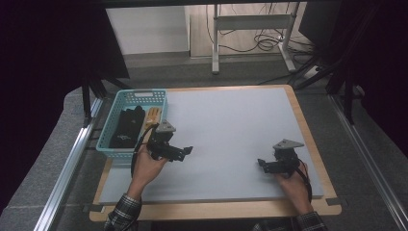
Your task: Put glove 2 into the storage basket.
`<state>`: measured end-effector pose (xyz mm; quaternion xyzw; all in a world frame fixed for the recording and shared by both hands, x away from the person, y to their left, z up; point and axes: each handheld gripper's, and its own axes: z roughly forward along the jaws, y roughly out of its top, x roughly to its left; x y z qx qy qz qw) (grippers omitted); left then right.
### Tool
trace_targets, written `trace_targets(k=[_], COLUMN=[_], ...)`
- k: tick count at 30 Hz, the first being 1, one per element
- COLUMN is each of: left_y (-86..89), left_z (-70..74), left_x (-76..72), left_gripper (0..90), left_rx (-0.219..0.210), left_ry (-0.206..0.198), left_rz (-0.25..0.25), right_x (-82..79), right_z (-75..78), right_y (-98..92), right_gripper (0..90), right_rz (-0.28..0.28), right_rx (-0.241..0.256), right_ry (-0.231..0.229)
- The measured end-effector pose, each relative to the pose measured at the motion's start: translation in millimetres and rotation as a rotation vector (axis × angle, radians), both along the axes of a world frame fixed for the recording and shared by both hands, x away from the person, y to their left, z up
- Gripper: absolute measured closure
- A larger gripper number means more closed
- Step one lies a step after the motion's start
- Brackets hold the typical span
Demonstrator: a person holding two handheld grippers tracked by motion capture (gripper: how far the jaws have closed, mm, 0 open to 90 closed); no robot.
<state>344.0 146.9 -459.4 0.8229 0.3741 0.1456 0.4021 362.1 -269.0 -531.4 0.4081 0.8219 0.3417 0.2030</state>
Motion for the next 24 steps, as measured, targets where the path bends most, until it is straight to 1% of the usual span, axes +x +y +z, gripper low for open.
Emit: trace_targets(k=[6, 14, 19, 24], left_y=[-15.5, -31.6, -36.8, -39.0], left_z=[-9.3, -27.4, -38.2, -50.7], left_x=[-6.1, -14.0, -18.1, -20.9], left_gripper=[0.0, 0.0, 0.0, 0.0], left_rx=[-0.001, 0.013, 0.016, 0.012], left_ry=[-0.003, -0.004, -0.007, 0.004], left_rz=[-0.033, -0.071, -0.091, -0.106], right_x=[0.0, 0.0, 0.0, 0.0], right_z=[0.0, 0.0, 0.0, 0.0], right_y=[0.0, 0.0, 0.0, 0.0], right_gripper=[13.0, 13.0, 13.0, 13.1], right_rz=[0.000, 0.000, -0.001, -0.001], right_rx=[0.000, 0.000, 0.000, 0.000], right_ry=[0.000, 0.000, 0.001, 0.000])
